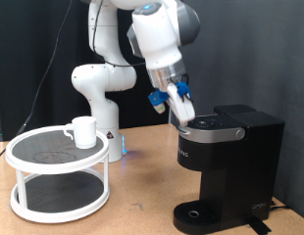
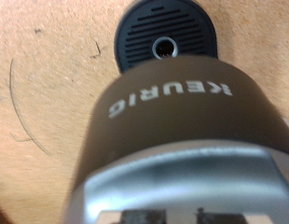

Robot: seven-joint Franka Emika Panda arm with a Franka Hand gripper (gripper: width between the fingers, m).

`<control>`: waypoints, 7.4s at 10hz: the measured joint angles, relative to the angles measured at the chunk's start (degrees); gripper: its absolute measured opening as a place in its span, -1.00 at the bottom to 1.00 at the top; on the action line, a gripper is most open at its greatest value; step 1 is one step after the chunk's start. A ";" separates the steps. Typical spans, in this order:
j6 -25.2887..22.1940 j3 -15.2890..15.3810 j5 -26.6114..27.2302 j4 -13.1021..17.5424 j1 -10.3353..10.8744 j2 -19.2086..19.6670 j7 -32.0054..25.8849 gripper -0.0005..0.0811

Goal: Make a cup of coffee with the keurig machine

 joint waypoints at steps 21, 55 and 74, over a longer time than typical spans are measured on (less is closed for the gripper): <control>-23.34 -6.66 11.92 -1.78 -2.96 -3.59 -24.33 -0.99; -43.25 -35.77 -0.87 -7.10 -17.02 -23.91 -42.61 -0.99; -23.17 -36.04 -7.38 -20.17 -17.01 -18.47 -50.42 0.81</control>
